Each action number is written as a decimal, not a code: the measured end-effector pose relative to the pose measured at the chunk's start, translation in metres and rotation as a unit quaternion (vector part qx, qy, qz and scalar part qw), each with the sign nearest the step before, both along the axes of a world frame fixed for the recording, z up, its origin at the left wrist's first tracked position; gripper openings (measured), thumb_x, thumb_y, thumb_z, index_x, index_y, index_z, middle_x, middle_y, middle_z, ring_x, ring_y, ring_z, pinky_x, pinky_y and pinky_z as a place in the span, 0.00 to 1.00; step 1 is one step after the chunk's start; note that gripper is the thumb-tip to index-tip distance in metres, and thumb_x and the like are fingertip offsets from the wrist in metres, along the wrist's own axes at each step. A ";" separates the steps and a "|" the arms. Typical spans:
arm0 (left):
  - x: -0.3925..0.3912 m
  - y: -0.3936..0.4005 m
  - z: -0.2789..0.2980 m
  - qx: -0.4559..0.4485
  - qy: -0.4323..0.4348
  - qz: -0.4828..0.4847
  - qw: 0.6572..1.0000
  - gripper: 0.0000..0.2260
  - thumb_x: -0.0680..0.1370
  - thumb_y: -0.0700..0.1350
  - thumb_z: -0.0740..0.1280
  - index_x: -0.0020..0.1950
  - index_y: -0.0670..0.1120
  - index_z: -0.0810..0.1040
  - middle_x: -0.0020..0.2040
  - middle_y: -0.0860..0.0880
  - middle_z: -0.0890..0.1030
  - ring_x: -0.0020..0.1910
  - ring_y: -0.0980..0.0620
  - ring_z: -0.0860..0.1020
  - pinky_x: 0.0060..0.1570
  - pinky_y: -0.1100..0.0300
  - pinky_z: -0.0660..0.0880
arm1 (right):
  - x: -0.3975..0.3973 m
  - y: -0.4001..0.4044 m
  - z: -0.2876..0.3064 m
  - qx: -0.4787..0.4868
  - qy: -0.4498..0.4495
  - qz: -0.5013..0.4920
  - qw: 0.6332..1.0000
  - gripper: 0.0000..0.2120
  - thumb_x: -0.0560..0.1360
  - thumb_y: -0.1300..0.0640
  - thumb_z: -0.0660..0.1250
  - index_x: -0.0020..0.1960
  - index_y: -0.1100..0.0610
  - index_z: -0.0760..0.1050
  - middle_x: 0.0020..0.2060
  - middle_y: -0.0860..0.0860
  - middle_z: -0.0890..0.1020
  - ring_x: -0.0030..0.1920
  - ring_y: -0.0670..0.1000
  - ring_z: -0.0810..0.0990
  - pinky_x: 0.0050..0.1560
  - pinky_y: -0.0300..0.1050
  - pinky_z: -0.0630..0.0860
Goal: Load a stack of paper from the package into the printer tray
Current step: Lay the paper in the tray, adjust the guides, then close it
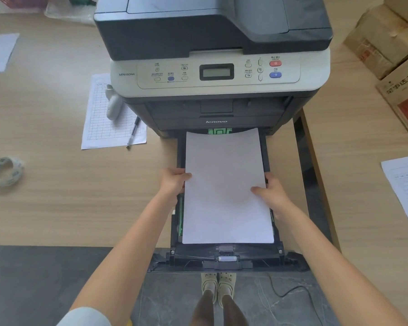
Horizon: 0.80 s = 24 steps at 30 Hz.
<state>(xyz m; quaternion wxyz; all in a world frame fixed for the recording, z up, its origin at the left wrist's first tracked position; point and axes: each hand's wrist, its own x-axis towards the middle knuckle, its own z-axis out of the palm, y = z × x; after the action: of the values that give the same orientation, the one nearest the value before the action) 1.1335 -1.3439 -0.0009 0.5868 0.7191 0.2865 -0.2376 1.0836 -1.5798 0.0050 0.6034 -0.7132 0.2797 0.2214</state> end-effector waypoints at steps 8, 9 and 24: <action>-0.005 -0.006 -0.001 0.066 -0.023 -0.006 0.998 0.06 0.71 0.36 0.68 0.46 0.41 0.82 0.48 0.41 0.83 0.51 0.40 0.81 0.56 0.45 0.77 | 0.003 0.005 -0.003 -0.114 -0.019 0.019 0.993 0.16 0.70 0.70 0.66 0.57 0.64 0.74 0.53 0.60 0.81 0.52 0.61 0.80 0.53 0.51 0.77; -0.005 -0.007 0.003 0.071 -0.026 -0.004 0.997 0.06 0.72 0.35 0.67 0.46 0.42 0.82 0.49 0.41 0.83 0.52 0.40 0.80 0.57 0.44 0.77 | 0.004 0.006 -0.003 -0.128 -0.020 0.011 0.992 0.15 0.70 0.71 0.66 0.57 0.65 0.75 0.53 0.61 0.81 0.52 0.60 0.80 0.52 0.49 0.77; -0.008 -0.017 0.013 0.130 -0.042 0.008 0.991 0.11 0.74 0.35 0.67 0.56 0.37 0.79 0.45 0.47 0.78 0.52 0.42 0.78 0.57 0.50 0.76 | 0.010 0.007 0.009 -0.190 -0.021 0.014 0.981 0.15 0.70 0.74 0.64 0.55 0.68 0.76 0.52 0.64 0.81 0.53 0.62 0.80 0.50 0.46 0.75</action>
<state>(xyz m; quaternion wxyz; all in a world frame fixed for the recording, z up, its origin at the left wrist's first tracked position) 1.1259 -1.3612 0.0124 0.5020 0.7962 0.2959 -0.1630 1.0934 -1.5730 0.0138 0.4591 -0.8233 0.2943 0.1576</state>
